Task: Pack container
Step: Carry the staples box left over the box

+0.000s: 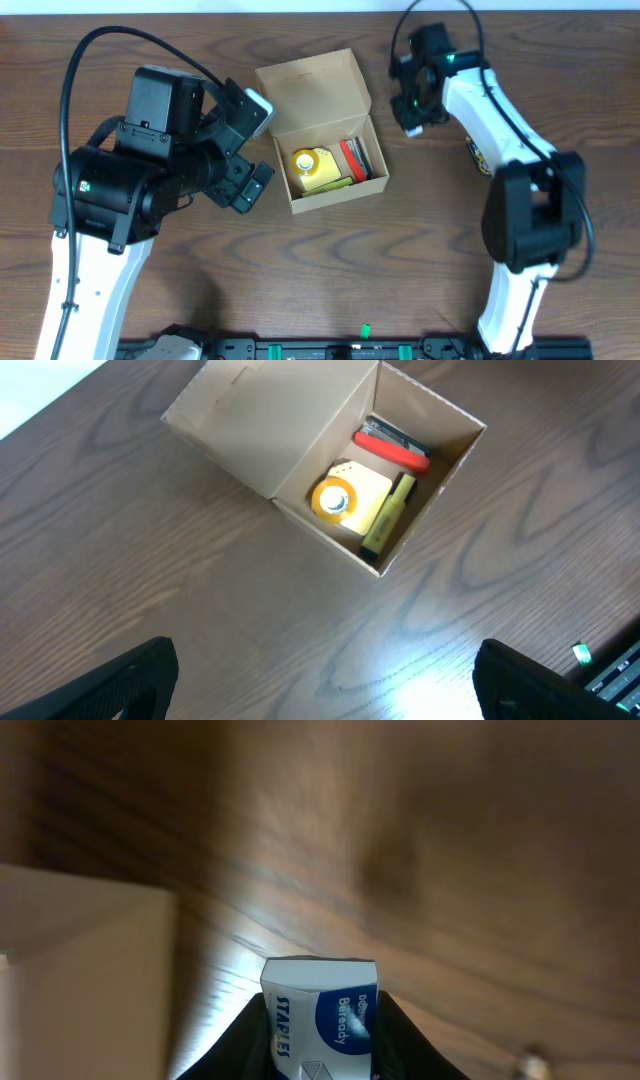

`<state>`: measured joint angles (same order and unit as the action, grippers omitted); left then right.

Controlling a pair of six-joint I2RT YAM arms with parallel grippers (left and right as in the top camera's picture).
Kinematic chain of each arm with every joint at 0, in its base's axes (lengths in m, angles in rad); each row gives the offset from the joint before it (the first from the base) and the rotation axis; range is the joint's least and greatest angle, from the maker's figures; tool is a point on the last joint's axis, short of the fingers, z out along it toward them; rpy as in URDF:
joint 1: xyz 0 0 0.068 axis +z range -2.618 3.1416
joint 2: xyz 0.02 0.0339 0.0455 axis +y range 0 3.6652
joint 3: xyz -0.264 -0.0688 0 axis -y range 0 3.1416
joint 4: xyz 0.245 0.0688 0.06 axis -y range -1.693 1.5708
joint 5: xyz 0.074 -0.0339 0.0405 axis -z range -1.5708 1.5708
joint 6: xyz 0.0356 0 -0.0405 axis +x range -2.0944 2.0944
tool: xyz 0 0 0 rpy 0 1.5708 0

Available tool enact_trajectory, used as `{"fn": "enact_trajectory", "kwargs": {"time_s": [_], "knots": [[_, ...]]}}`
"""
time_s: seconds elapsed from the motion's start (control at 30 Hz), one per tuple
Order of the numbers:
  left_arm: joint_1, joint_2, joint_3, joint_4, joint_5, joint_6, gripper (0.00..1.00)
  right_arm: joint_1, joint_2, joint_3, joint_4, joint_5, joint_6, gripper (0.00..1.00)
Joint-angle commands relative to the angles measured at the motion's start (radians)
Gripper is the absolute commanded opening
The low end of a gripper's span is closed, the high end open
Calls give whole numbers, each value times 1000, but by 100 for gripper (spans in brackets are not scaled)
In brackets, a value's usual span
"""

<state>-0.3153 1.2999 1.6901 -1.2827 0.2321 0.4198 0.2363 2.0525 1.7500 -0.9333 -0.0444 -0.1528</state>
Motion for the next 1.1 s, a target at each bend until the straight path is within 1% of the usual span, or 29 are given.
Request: {"fn": "enact_trajectory", "kwargs": {"time_s": [0.0, 0.17, 0.33, 0.5, 0.73, 0.93, 1.07], "knots": [[1, 1, 16, -3, -6, 6, 95, 42, -124, 44, 1, -13, 2, 25], [1, 1, 16, -3, -6, 6, 95, 116, -204, 44, 0, -16, -36, 23], [1, 1, 16, -3, -6, 6, 95, 222, -202, 23, -14, -22, -74, 23], [1, 1, 16, -3, -6, 6, 95, 306, -199, -35, -2, -103, -142, 23], [1, 1, 16, -3, -6, 6, 95, 375, -199, -173, 58, -114, -296, 24], [1, 1, 16, -3, -6, 6, 95, 402, -195, -270, 138, -121, -394, 25], [1, 1, 16, -3, -6, 6, 95, 406, -193, -323, 177, -155, -461, 22]]}}
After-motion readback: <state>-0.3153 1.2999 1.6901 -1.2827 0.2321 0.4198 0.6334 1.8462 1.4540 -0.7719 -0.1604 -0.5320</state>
